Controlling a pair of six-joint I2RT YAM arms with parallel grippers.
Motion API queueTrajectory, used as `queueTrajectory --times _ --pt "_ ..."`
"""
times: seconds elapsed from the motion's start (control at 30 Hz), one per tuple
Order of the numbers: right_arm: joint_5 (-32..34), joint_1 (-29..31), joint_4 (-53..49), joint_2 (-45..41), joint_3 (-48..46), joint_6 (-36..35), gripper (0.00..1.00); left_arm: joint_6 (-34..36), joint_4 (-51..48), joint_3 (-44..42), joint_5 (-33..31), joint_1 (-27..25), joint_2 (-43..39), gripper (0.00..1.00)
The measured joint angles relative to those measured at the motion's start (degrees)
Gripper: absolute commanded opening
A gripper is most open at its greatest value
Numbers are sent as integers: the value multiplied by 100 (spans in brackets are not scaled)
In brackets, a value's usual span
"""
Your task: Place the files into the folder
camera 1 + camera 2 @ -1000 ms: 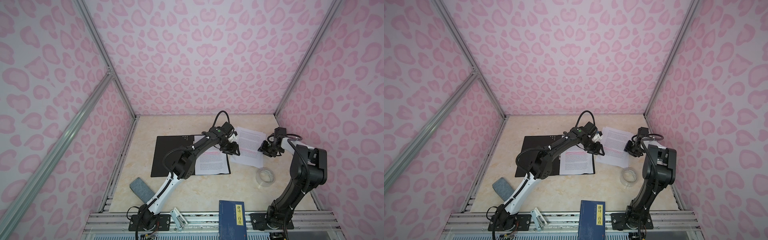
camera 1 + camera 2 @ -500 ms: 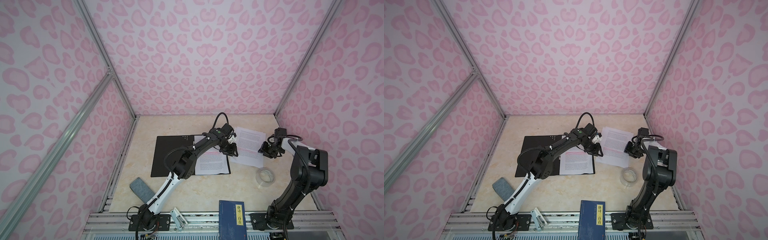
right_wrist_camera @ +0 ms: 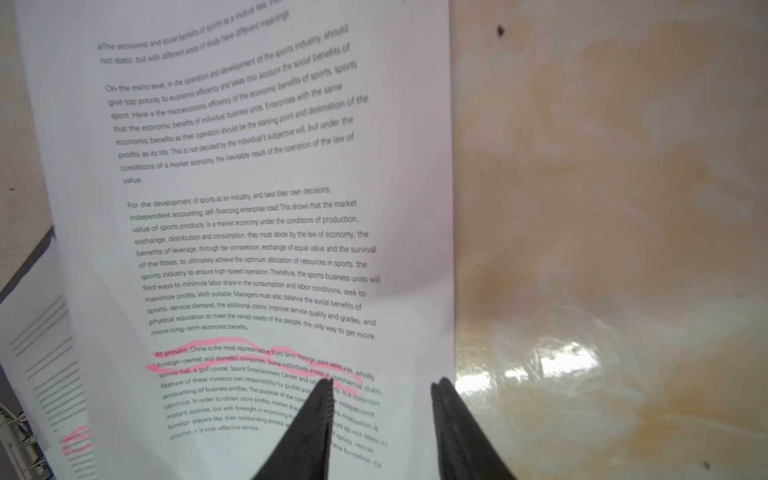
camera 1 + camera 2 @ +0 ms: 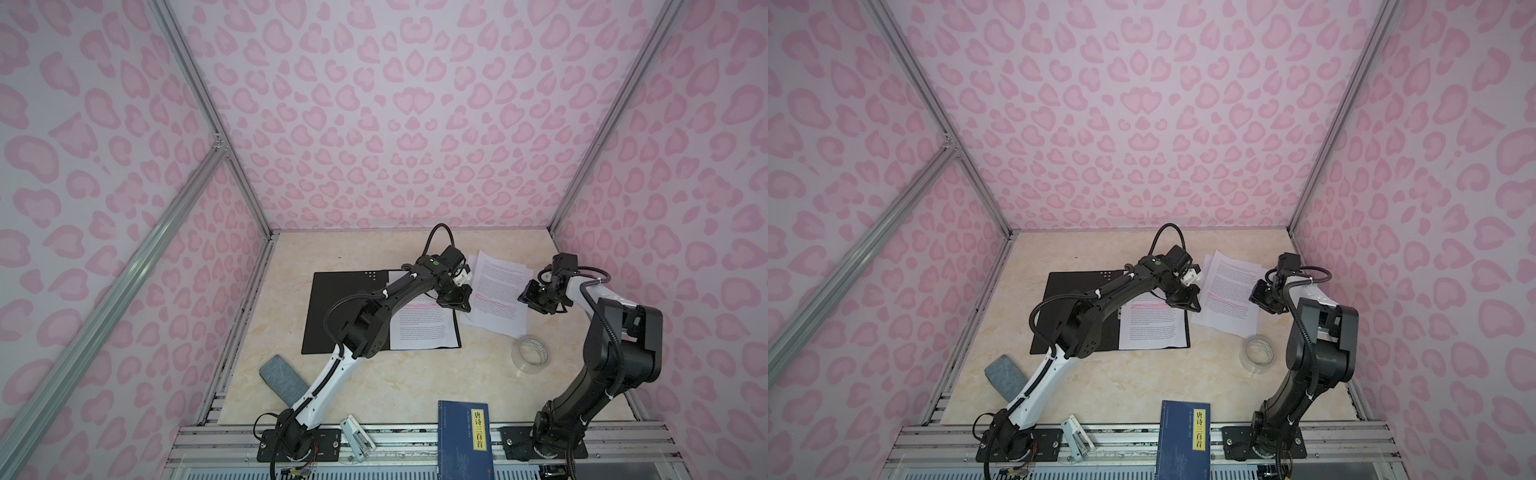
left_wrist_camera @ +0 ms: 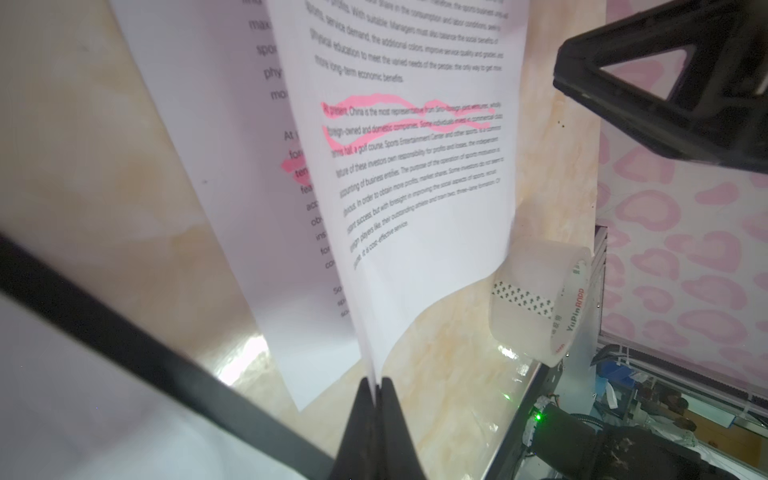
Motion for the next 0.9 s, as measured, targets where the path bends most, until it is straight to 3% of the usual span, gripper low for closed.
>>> queueTrajectory --times 0.2,0.4,0.7,0.9 --pt "-234 66 31 -363 13 160 44 -63 52 -780 -118 328 -1150 4" --pt "-490 452 -11 -726 109 236 44 -214 125 -2205 -116 595 -2232 4" --pt "-603 1384 -293 -1012 352 291 44 -417 293 -4221 -243 979 -3679 4" --pt "-623 2028 -396 -1117 260 380 44 -710 691 -5040 -367 1220 -4057 4"
